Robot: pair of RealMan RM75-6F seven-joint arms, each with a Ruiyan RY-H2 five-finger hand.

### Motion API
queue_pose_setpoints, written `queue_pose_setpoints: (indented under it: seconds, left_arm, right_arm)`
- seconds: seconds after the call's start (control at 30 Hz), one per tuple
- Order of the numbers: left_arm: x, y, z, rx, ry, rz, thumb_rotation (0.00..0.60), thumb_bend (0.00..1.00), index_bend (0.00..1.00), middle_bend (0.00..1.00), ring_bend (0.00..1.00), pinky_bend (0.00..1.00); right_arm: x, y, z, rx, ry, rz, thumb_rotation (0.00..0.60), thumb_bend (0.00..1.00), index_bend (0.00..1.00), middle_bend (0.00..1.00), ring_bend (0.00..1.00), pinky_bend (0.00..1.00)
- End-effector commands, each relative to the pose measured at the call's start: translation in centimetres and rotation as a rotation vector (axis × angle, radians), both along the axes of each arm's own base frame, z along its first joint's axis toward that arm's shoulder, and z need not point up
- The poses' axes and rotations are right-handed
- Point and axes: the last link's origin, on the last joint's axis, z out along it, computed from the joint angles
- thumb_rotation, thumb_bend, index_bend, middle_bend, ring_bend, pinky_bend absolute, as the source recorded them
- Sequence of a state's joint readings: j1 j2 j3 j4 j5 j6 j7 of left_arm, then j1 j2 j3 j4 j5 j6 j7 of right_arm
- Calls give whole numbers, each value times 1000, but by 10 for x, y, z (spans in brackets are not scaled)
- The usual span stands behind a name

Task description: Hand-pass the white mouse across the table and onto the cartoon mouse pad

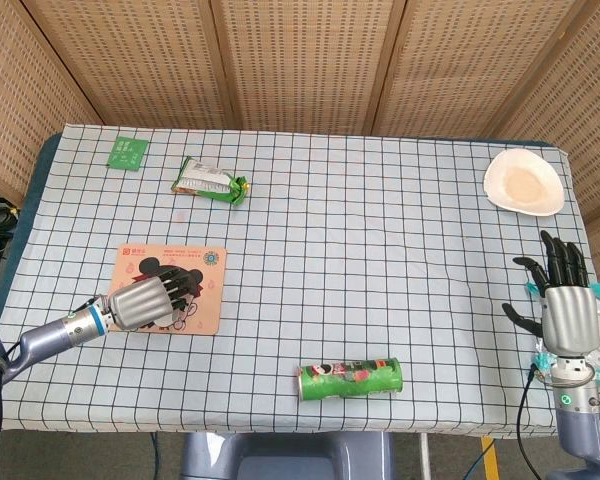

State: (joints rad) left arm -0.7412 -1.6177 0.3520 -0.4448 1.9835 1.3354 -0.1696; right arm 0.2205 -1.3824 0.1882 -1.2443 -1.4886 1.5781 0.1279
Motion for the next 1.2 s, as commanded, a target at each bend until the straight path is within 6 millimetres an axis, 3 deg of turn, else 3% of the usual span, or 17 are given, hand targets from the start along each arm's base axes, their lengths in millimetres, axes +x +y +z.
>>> queue_pose_setpoints:
  seconds: [0.03, 0.23, 0.53, 0.77, 0.97, 1.03, 1.07, 1.2]
  left_arm:
    - [-1, 1, 0, 5, 3, -1, 600, 334, 180, 4, 0, 36]
    - [0, 3, 7, 22, -10, -16, 600, 313, 51, 0, 0, 0]
    - [3, 3, 21, 39, -40, -59, 600, 312, 12, 0, 0, 0]
    - [16, -6, 40, 133, -363, 67, 600, 302, 28, 0, 0, 0]
    - [18, -45, 41, 255, -626, 280, 600, 227, 62, 0, 0, 0]
    - [16, -86, 36, 317, -729, 508, 600, 174, 40, 0, 0, 0]
    - [21, -97, 36, 347, -754, 564, 600, 168, 29, 0, 0, 0]
    - [34, -118, 38, 409, -827, 707, 600, 141, 0, 0, 0, 0]
  right_arm:
    - [0, 0, 0, 0, 0, 0, 600, 142, 331, 82, 0, 0]
    - [-1, 0, -1, 1, -1, -5, 600, 142, 328, 81, 0, 0]
    - [0, 0, -2, 6, -3, 2, 600, 143, 327, 81, 0, 0]
    - [1, 1, -4, 31, 1, 2, 600, 142, 326, 70, 0, 0]
    - [2, 4, -9, 79, 27, -9, 600, 143, 308, 39, 0, 0]
    - [0, 5, -16, 130, 45, -32, 600, 143, 301, 23, 0, 0]
    - [0, 6, -17, 139, 52, -37, 600, 143, 294, 15, 0, 0]
    - [1, 7, -19, 166, 63, -52, 600, 142, 259, 0, 0, 0]
